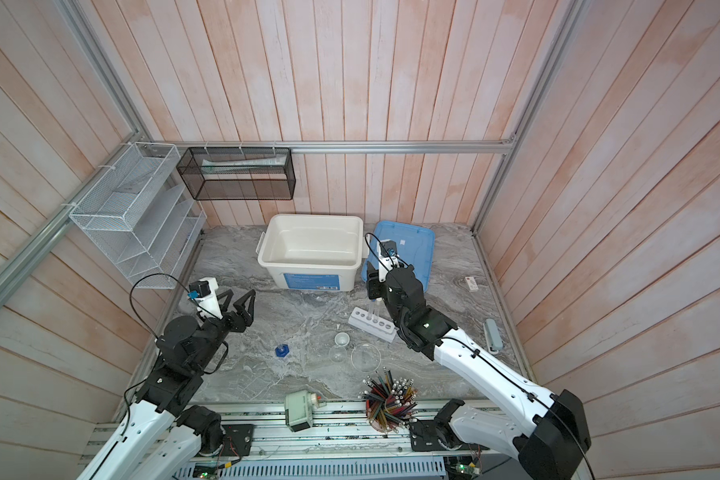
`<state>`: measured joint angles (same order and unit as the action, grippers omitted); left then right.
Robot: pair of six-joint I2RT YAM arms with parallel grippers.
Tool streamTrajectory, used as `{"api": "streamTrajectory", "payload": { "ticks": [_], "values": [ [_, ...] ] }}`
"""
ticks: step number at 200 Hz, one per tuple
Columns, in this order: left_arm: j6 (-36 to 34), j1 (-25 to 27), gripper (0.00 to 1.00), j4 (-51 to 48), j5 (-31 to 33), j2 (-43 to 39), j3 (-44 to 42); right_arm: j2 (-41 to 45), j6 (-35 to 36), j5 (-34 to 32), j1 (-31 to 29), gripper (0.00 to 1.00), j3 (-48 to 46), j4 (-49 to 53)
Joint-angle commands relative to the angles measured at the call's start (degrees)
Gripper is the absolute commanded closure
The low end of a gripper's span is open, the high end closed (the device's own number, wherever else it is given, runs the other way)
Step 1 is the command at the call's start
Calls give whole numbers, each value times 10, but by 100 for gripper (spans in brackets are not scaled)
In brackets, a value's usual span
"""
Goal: Organize the chemistry lab equipment
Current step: 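Open and raise the right gripper while the left gripper moves toward the blue-based cylinder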
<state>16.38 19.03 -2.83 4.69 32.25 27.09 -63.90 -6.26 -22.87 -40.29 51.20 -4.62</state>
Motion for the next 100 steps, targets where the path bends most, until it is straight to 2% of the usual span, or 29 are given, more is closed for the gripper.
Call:
{"api": "streamTrajectory", "payload": {
  "ticks": [1,28,71,100],
  "values": [
    [28,2,28,-15,45,-7,-10,10,5,25,11,49,-14,-11],
    [23,38,29,-12,80,5,-22,16,11,31,21,49,-23,-15],
    [-36,198,28,-17,231,-5,-44,25,6,67,59,49,-39,-20],
    [-6,232,28,-45,241,-41,-57,21,-1,89,78,49,-50,-28]
  ]
}}
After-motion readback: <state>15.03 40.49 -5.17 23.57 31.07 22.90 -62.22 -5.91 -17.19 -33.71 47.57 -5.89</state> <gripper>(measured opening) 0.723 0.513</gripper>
